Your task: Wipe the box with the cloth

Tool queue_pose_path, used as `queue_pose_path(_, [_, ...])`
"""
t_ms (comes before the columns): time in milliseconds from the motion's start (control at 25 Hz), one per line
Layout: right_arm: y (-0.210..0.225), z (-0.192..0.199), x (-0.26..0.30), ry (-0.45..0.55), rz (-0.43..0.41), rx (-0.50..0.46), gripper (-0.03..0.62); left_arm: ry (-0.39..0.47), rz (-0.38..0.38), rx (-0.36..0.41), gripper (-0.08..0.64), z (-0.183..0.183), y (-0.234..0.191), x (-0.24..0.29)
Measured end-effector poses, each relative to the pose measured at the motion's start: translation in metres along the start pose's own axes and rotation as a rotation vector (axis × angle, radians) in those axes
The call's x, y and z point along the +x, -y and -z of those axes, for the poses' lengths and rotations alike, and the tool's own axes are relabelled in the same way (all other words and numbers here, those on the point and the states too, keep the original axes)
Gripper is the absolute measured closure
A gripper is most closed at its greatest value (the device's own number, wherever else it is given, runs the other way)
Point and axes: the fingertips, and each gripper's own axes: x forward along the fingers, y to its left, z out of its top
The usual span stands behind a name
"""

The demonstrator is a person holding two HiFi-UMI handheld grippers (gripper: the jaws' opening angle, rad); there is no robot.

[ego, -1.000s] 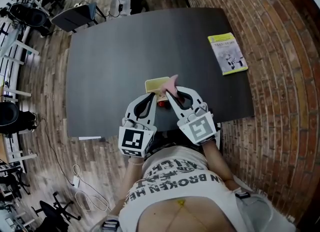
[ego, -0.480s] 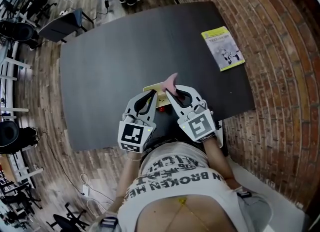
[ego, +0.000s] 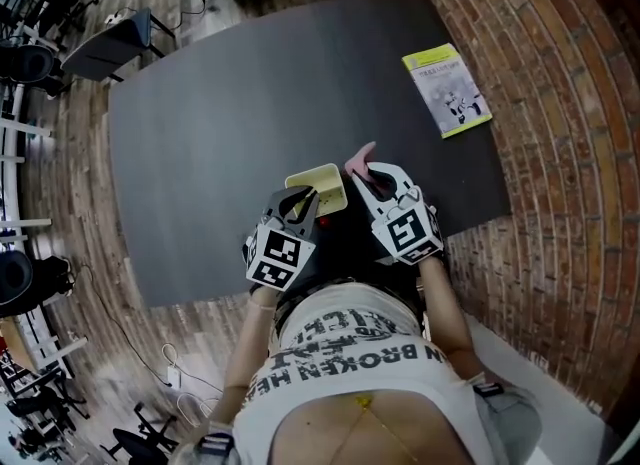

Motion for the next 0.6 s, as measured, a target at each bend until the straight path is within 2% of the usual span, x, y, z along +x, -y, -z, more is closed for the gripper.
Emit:
queue_pose_path(160, [0.002, 0.025, 0.017, -0.036, -0.062, 0.003, 0.575, -0.131, 0.049, 0.104, 0.552, 0.024, 0.002, 0.018])
queue_pose_path(360, [0.001, 0.052, 0.034, -0.109, -0.131, -0.021, 0.575, -0.318, 0.097, 0.308, 0.54, 0.053, 0.004, 0.033])
queue_pose_path(440, [-0.001, 0.061, 0.04, -0.133, -0.154, -0.035, 0.575, -0.364, 0.133, 0.349, 0.5, 0.061, 0.007, 0.038])
queue_pose_path(600, [-0.009, 0.076, 0.054, -0.174, -0.225, -0.096, 0.575, -0.431, 0.169, 0.402, 0.497, 0.072, 0.009, 0.046])
